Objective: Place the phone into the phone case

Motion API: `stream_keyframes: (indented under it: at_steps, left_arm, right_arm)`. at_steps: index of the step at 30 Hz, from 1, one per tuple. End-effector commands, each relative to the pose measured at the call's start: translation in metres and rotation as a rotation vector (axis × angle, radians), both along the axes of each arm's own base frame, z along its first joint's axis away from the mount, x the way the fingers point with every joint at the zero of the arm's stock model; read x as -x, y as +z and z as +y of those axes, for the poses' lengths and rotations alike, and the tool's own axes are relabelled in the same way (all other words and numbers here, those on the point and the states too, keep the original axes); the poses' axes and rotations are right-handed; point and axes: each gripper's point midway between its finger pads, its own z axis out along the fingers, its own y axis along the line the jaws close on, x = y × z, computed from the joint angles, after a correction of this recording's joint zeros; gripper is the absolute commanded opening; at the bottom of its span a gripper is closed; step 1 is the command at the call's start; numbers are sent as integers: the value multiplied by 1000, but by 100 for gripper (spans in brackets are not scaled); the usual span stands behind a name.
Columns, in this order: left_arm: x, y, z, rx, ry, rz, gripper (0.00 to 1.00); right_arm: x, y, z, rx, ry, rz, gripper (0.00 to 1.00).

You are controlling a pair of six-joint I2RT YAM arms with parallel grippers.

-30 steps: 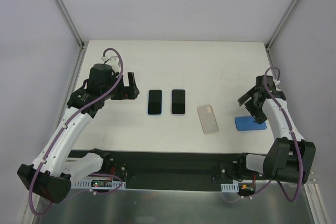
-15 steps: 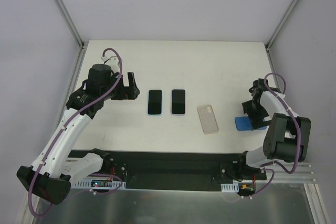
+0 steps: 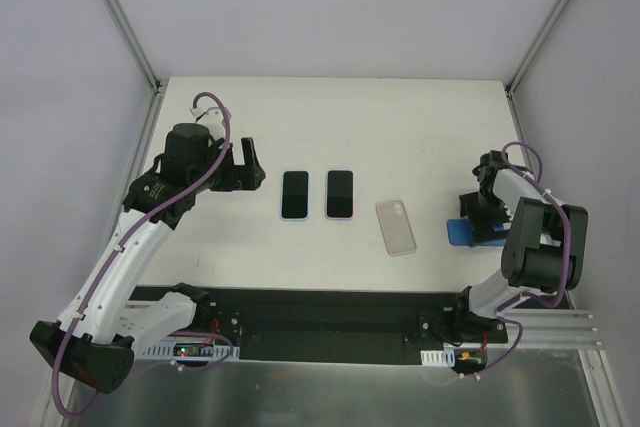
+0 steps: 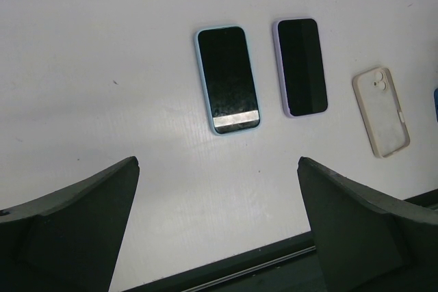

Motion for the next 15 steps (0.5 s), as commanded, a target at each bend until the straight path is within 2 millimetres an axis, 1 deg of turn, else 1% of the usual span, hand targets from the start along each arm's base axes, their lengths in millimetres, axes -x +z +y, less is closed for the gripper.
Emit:
stream_keyframes:
  at_steps: [1, 3, 6, 7, 8, 10, 12, 13, 15]
  left_arm:
    - [-3, 6, 2, 11, 20, -29, 99]
    - [-3, 7, 3, 10, 22, -31, 99]
    - [-3, 6, 3, 9, 22, -29, 99]
    - [-4, 5, 3, 7, 24, -27, 99]
    - [-4, 6, 2, 8, 22, -30, 99]
    - [-4, 5, 3, 7, 24, -27, 99]
    - [-4, 5, 3, 4, 24, -25, 99]
    - [-5, 4, 3, 4, 26, -23, 99]
    - [-5, 3, 2, 6, 23, -17, 99]
  right_arm:
    - [12, -13, 5, -33, -46, 51, 86]
    - [10, -12, 3, -26, -37, 49, 82]
    - [2, -9, 2, -22, -3, 28, 66]
    - [0, -8, 2, -22, 12, 21, 58]
    - [-7, -7, 1, -18, 34, 3, 55]
    - [-9, -6, 0, -17, 101, 11, 49]
    - [-21, -5, 2, -19, 170, -6, 46]
    - [-24, -4, 1, -14, 240, -6, 44]
    - [-34, -6, 8, -41, 331, -22, 42]
